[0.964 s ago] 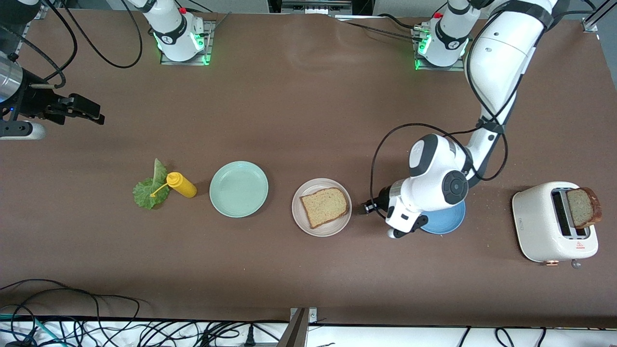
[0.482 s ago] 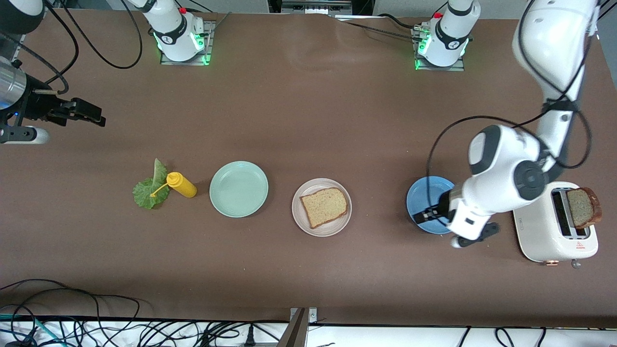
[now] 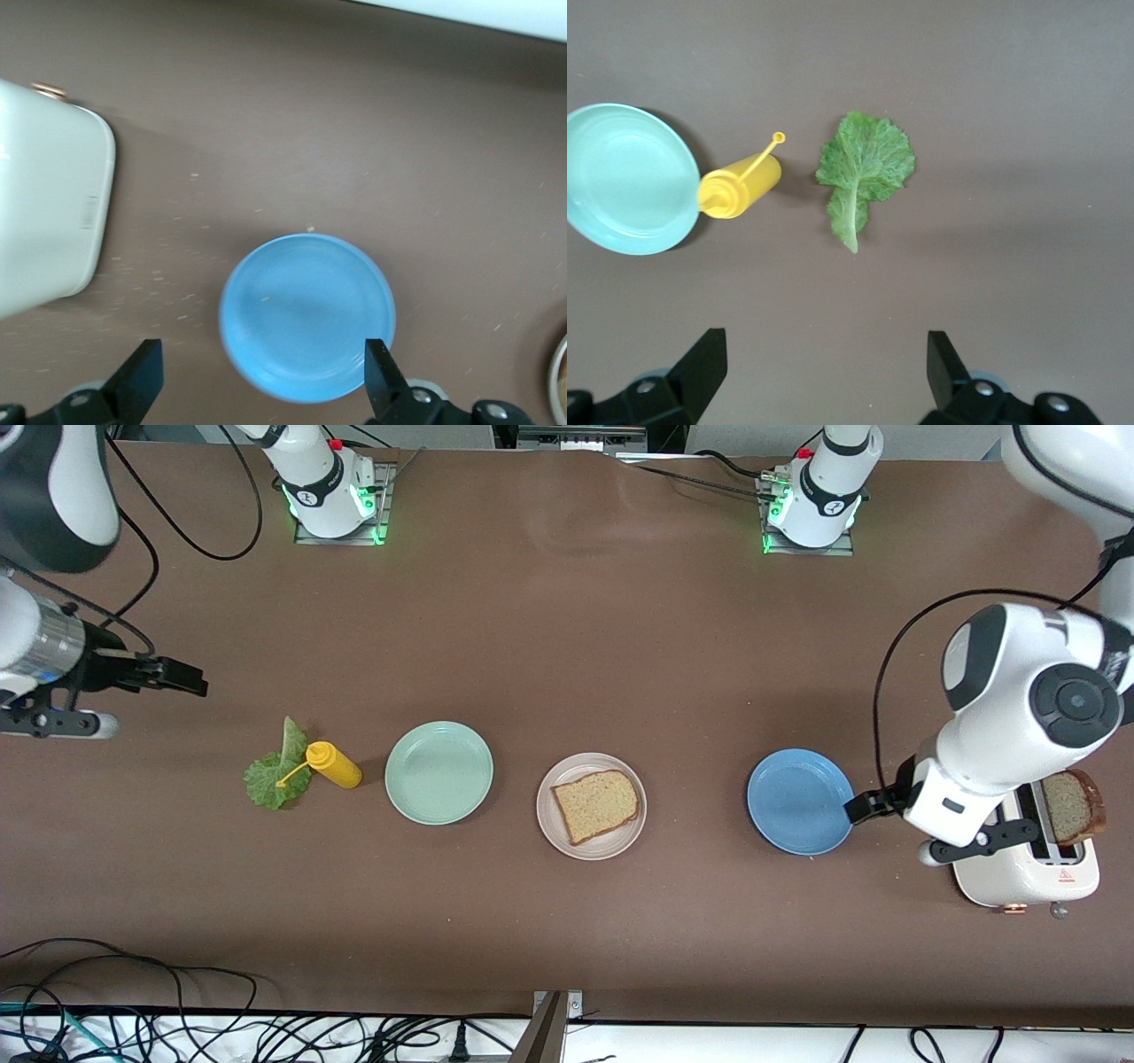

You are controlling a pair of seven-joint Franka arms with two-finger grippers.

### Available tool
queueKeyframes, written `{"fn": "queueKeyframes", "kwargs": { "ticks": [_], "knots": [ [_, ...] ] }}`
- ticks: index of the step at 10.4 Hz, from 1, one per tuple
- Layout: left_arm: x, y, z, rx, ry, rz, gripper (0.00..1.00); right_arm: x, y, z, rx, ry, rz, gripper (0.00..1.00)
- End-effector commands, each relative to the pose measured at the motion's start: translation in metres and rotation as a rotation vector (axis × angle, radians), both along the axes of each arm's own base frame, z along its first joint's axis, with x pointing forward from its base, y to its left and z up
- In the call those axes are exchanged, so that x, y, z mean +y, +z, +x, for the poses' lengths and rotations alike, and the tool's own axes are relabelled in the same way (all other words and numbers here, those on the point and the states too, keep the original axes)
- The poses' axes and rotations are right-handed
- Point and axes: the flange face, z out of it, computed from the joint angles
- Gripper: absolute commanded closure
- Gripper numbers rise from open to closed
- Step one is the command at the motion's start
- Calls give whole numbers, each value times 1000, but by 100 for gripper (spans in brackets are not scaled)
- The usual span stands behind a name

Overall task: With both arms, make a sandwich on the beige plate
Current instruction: 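Return the left gripper to the toaster while the right gripper reaches the lettuce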

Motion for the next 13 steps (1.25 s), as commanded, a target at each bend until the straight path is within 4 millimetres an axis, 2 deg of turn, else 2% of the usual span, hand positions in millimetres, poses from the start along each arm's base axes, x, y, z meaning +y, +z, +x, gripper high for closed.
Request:
{"fn": "queueKeyframes", "kwargs": {
  "ticks": [1, 3, 5, 7, 10, 11, 12, 13],
  "knots": [
    [31, 35, -22, 43, -91, 23, 0, -7, -52, -16, -28, 5, -14, 0],
    [33, 55, -30, 25, -53, -87, 1, -18, -100, -30, -45, -12, -19, 0],
    [35, 67, -39, 13, -45, -85, 0, -22, -153, -45, -124, -24, -25, 0],
    [36, 62, -38, 22, -43, -89, 0, -23, -200, -52, -131, -39, -33, 0],
    [35, 53, -35, 34, -45, -93, 0, -21, -249, -52, -94, -43, -40, 0],
    [34, 53, -35, 34, -45, -94, 0, -19, -277, -55, -57, -29, -44, 0],
    [36, 54, -35, 32, -42, -94, 0, -17, -285, -51, -98, -17, -48, 0],
    [37, 56, -34, 26, -40, -94, 0, -16, -285, -51, -103, -11, -47, 23]
  ]
}}
